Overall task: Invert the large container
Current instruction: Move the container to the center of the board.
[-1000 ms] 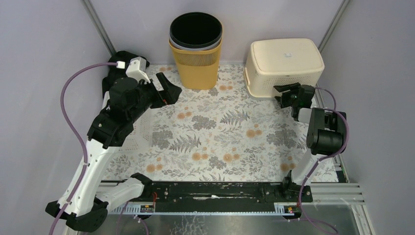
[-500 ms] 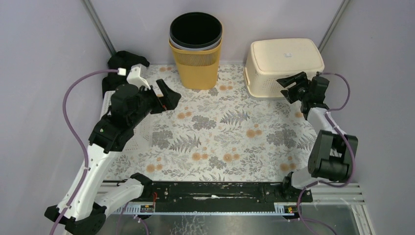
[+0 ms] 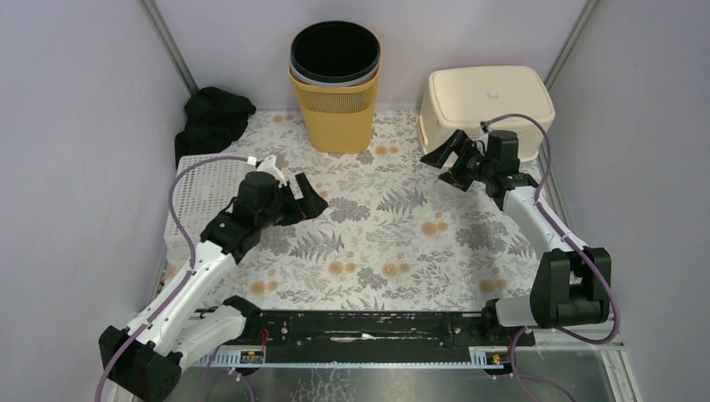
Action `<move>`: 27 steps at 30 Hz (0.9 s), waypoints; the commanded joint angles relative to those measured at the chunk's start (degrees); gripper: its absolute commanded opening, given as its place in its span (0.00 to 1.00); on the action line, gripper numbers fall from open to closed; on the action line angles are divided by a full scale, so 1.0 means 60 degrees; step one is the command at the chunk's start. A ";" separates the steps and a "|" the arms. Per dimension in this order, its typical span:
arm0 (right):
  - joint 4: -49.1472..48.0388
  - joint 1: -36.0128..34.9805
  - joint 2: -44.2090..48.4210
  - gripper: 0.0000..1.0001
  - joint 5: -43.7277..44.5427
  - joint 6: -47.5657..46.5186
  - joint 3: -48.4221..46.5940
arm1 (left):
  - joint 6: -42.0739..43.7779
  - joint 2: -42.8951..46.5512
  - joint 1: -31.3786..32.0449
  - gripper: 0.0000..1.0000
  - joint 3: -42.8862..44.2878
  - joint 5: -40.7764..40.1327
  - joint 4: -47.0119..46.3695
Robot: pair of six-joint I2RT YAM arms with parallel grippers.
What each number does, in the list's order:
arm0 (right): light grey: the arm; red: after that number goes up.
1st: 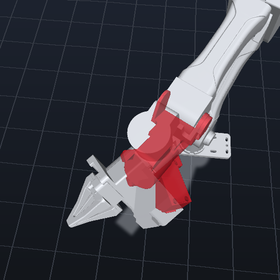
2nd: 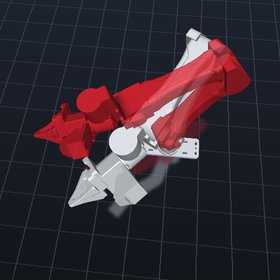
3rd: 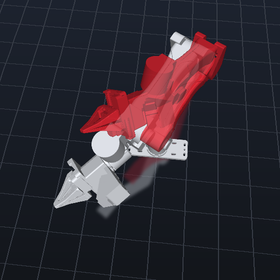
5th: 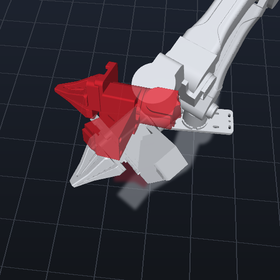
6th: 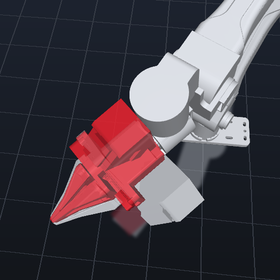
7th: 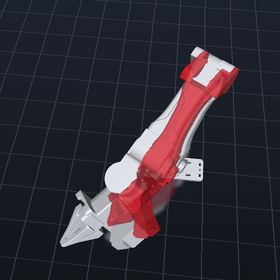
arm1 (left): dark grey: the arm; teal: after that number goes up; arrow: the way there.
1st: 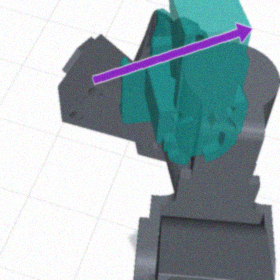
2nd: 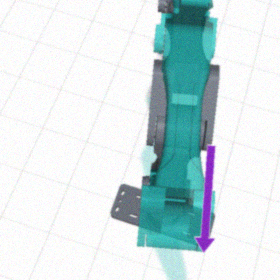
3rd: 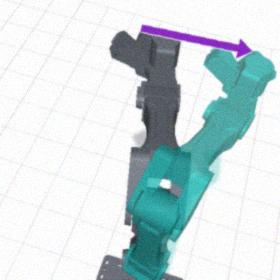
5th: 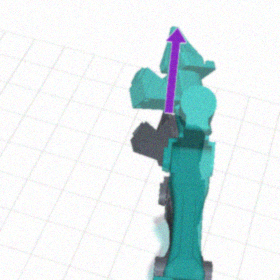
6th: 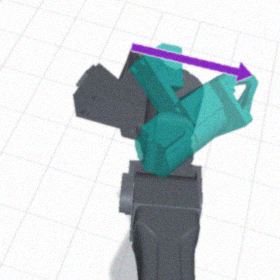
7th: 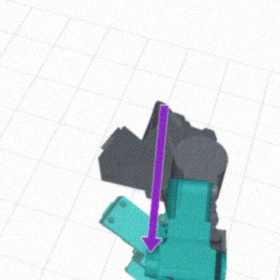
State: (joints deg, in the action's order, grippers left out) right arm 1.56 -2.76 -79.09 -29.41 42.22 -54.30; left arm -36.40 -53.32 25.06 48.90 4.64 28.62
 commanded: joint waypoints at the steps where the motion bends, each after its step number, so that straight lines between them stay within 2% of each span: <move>1: 0.0510 -0.0983 0.0320 0.99 0.0096 -0.0497 -0.0883 | -0.0458 0.0018 -0.0009 1.00 -0.0681 0.0467 -0.1882; 5: 0.1116 -0.1990 0.0396 0.99 0.0418 -0.0852 -0.0933 | -0.0692 -0.0195 -0.0018 1.00 -0.1309 0.0617 -0.2521; 11: 0.1331 -0.2795 0.0698 1.00 0.0766 -0.1123 -0.0079 | -0.0977 -0.0750 0.0155 1.00 -0.1877 0.0877 -0.3315; 21: 0.1285 -0.2965 0.1067 1.00 0.0802 -0.1124 0.1248 | -0.0343 -0.2333 0.1338 1.00 -0.1085 0.0974 -0.3320; 27: 0.1165 -0.2974 0.1000 1.00 0.0685 -0.1065 0.1493 | -0.0394 -0.2758 0.1736 1.00 -0.0945 0.0939 -0.3394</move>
State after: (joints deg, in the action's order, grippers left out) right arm 10.04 -20.16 -74.83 -24.95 36.34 -45.43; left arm -39.94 -69.23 34.48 41.23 9.82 11.92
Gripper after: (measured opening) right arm 0.993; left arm 1.001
